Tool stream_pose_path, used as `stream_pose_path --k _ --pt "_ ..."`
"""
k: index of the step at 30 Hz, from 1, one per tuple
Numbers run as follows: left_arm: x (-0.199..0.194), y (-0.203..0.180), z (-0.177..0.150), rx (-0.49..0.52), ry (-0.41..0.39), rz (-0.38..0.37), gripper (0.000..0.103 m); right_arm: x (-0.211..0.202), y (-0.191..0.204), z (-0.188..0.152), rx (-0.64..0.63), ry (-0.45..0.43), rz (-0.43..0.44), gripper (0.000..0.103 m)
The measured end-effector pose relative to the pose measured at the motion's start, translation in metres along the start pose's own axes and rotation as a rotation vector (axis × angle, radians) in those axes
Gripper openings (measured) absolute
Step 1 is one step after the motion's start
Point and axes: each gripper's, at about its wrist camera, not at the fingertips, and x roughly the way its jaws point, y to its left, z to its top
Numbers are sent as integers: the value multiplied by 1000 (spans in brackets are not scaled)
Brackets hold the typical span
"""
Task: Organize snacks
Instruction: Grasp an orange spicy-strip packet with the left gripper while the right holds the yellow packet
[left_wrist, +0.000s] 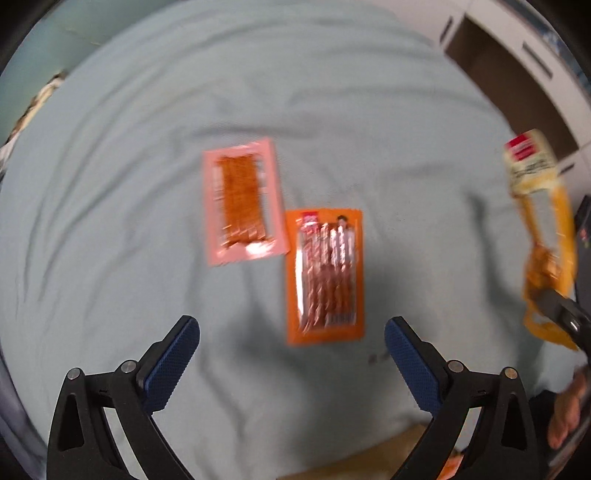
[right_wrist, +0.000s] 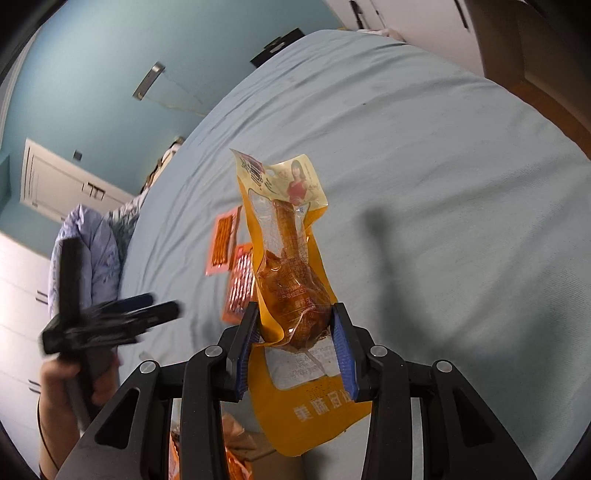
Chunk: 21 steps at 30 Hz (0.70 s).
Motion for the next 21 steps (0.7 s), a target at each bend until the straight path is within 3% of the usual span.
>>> stream_pose_path --k 3,6,8,9,11,12,13,16,21 --pt "32 -13 21 22 99 -27 102 6 5 -2 6 0 5 36" --pt "62 -21 31 31 179 19 102 12 11 -3 9 10 13 36" --pt "76 -23 31 36 210 33 94 9 6 -3 9 15 16 36" --pt "78 -23 29 36 199 29 93 10 7 -3 6 17 15 36" --pt "70 -23 27 46 160 2 72 6 -1 -2 4 17 12 36" --pt "63 -22 25 45 141 -2 51 6 -2 -1 3 18 10 36" --pt "56 -17 25 26 124 0 37 6 -3 -2 4 20 5 36" --pt "28 1 17 -47 60 -47 36 10 2 0 9 23 -5 36" --pt "-46 24 -17 -111 -76 -36 36 10 14 -2 -8 18 -29 36"
